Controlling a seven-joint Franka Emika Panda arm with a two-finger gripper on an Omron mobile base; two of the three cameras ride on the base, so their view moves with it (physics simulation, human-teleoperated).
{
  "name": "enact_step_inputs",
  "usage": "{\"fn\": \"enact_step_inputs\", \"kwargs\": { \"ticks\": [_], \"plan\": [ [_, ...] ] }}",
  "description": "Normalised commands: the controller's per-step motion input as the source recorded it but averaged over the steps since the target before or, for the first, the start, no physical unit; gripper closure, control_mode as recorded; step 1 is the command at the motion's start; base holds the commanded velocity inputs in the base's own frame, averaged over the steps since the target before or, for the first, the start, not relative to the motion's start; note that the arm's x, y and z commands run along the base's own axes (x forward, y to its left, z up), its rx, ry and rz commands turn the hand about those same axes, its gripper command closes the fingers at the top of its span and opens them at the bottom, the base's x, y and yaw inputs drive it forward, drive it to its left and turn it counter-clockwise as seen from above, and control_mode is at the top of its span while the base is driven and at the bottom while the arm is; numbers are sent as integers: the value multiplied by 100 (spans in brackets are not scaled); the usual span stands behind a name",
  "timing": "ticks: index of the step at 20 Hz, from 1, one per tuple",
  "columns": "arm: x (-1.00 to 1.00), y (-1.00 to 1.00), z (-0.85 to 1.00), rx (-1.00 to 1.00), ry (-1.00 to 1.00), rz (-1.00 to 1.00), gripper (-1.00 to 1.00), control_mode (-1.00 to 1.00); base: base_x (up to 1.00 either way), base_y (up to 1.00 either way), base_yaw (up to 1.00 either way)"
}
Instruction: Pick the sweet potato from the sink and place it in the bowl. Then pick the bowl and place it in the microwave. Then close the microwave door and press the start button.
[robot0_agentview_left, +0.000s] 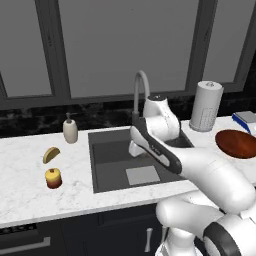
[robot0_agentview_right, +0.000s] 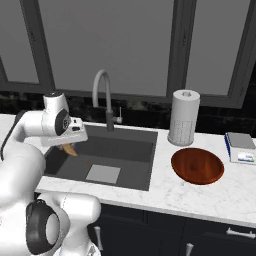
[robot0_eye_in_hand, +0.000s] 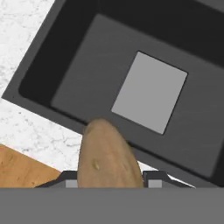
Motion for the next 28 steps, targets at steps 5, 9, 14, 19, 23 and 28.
{"fn": "enact_step_inputs", "kwargs": {
  "ticks": [5, 9, 14, 19, 23, 28],
  "plan": [
    [-77, -94, 38, 0, 0, -5, 100, -100, 0, 0, 0],
    [-56, -100, 25, 0, 0, -16, 100, -100, 0, 0, 0],
    [-16, -99, 28, -3, 0, -24, 100, -100, 0, 0, 0],
    [0, -88, 23, -10, 0, -27, 100, -100, 0, 0, 0],
    [9, -93, 11, -7, 3, -25, 100, -100, 0, 0, 0],
    [28, -97, 13, 0, 3, -15, 100, -100, 0, 0, 0]
  ]
}}
